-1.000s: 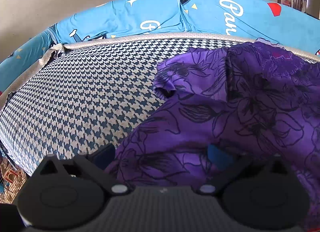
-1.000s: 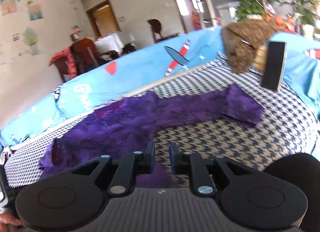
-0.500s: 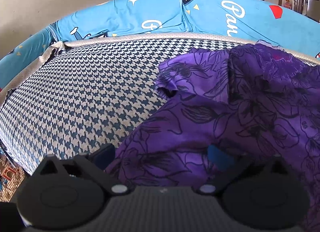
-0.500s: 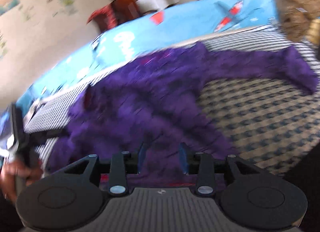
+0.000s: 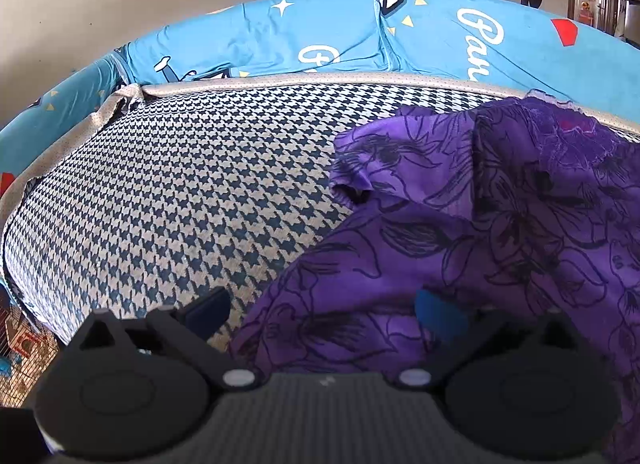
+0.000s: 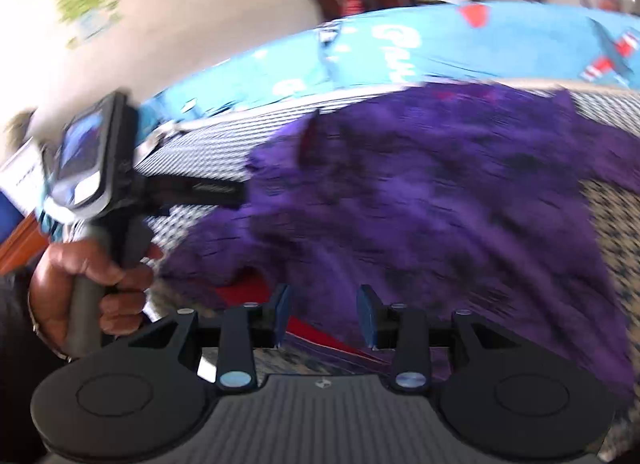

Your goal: Fold clothes

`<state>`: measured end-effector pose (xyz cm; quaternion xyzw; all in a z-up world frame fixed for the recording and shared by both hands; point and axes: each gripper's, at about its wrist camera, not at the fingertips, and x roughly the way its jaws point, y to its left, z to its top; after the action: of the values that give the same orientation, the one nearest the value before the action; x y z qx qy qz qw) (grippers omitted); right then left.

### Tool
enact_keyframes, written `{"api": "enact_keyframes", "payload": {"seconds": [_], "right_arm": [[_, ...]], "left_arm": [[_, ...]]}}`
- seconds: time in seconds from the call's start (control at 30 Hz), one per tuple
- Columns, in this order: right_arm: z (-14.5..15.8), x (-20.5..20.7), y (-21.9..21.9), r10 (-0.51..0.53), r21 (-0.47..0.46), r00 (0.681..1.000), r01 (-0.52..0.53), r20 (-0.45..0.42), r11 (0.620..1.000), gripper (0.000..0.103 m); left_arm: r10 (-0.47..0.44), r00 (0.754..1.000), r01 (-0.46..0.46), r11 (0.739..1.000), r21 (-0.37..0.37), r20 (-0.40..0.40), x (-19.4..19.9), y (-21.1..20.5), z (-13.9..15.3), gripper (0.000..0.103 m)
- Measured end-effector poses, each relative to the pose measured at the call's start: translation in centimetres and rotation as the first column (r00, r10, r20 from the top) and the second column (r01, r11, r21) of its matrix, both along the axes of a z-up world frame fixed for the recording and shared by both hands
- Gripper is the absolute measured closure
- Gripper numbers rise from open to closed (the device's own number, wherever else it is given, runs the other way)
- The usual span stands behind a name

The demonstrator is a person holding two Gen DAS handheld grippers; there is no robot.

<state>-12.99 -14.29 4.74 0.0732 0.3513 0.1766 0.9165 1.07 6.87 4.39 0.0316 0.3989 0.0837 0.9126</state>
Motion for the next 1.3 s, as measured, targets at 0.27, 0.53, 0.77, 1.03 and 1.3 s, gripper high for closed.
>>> {"api": "enact_keyframes", "payload": {"seconds": [0.27,0.53,0.77,1.03,1.3], "right_arm": [[-2.2,2.5,6.4,0.191,-0.212,0.980,-0.176,0.053,0.961,0.066],[-4.1,4.8,10.4,0.289,-0.376,0.953,-0.236,0.091,0.896,0.067],[-3.7,4.4,10.5,0.340,-0.317,0.935,-0.294,0.099,0.902,0.097],[-3.4,2.0,9.8,0.417,-0.198,0.907,-0.398,0.060,0.896,0.097],[-3.6,0.9,9.6,0.433,-0.192,0.901,-0.420,0.026,0.887,0.083]], "left_arm": [[0.058,0.998,-0.058,0.997,-0.043,-0.003,-0.2,2.3,0.5,0.000],[0.078,0.997,-0.079,0.995,-0.066,-0.009,-0.4,3.3,0.7,0.000],[0.080,0.997,-0.080,0.995,-0.067,-0.008,-0.4,3.4,0.8,0.000],[0.090,0.996,-0.090,0.994,-0.061,-0.007,-0.3,3.4,0.8,0.000],[0.083,0.996,-0.084,0.996,-0.039,-0.016,-0.2,3.2,0.4,0.000]]}}
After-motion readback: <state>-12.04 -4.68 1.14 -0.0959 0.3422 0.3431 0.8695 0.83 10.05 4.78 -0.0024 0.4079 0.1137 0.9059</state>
